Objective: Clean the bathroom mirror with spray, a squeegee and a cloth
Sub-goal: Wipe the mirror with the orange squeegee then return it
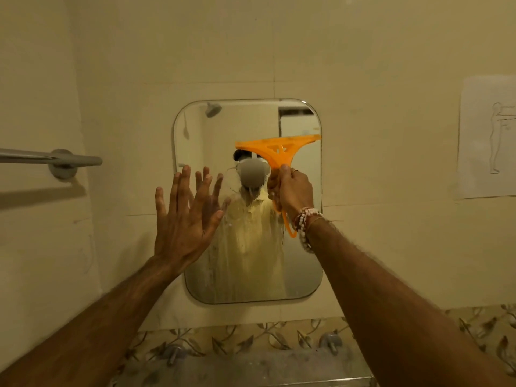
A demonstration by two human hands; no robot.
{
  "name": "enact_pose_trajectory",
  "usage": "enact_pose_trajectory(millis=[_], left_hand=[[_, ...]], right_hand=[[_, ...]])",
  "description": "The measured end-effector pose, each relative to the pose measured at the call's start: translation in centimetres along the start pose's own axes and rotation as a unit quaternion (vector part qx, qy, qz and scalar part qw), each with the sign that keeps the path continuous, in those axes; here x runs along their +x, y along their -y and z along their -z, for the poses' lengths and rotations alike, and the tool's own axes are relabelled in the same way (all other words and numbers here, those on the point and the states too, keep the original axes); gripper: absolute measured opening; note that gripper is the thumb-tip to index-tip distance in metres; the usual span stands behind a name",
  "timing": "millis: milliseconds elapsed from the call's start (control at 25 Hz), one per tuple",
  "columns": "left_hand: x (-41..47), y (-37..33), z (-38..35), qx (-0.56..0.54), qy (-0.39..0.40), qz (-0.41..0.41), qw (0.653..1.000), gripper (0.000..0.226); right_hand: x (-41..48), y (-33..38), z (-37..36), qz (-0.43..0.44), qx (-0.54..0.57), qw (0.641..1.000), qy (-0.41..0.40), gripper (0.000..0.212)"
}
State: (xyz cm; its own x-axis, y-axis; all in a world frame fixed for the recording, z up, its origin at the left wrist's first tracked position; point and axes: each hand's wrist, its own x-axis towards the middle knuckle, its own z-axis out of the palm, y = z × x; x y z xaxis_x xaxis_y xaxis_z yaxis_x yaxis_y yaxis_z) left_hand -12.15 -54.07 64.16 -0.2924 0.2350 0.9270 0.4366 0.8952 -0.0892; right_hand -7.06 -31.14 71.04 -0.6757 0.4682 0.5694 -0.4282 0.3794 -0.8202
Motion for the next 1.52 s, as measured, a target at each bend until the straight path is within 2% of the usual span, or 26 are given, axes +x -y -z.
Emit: enact_pose_trajectory(millis=[240, 400, 560, 720, 840, 920, 1040, 1200, 1360, 1520], left_hand=[[-1.2, 1.1, -0.7, 0.002, 0.01, 0.012, 1.0, 0.08], [-1.8, 0.9, -1.2, -0.006, 0.008, 0.009, 1.0, 0.08], [-2.2, 0.9, -0.7, -0.003, 0.022, 0.023, 0.999, 0.08], [-1.7, 1.2, 0.2, 0.004, 0.023, 0.035, 0.999, 0.082], [-1.9, 1.8, 0.3, 0.013, 0.023, 0.048, 0.998, 0.082], [-2.4, 2.5, 0.2, 0.024, 0.019, 0.044, 0.999, 0.081], [-3.2, 4.0, -0.2, 0.025, 0.017, 0.042, 0.999, 0.079], [-4.0, 4.7, -0.6, 0.028, 0.032, 0.053, 0.998, 0.08], [-4.8, 4.4, -0.7, 0.021, 0.036, 0.059, 0.997, 0.078], [-5.3, 4.6, -0.1, 0.013, 0.035, 0.071, 0.997, 0.077]], right_hand=[[-5.3, -8.1, -0.5, -0.004, 0.001, 1.0, 0.016, 0.038], [-9.4, -12.9, -0.7, -0.056, -0.004, 0.998, 0.025, 0.044], [-10.1, -11.3, -0.8, -0.038, 0.017, 0.999, 0.025, 0.044], [-6.5, -3.9, -2.6, 0.042, 0.029, 0.998, 0.025, 0.036], [-3.8, 0.9, -4.9, 0.062, -0.033, 0.996, 0.055, 0.041], [-3.0, 1.6, -5.8, 0.06, -0.07, 0.993, 0.068, 0.042], [-3.7, -0.8, -6.2, 0.055, -0.1, 0.991, 0.069, 0.043], [-7.1, -7.3, -6.0, 0.044, -0.082, 0.991, 0.098, 0.037], [-11.4, -12.8, -5.3, 0.021, -0.113, 0.986, 0.117, 0.038], [-13.1, -13.0, -5.3, 0.045, -0.112, 0.986, 0.111, 0.039]])
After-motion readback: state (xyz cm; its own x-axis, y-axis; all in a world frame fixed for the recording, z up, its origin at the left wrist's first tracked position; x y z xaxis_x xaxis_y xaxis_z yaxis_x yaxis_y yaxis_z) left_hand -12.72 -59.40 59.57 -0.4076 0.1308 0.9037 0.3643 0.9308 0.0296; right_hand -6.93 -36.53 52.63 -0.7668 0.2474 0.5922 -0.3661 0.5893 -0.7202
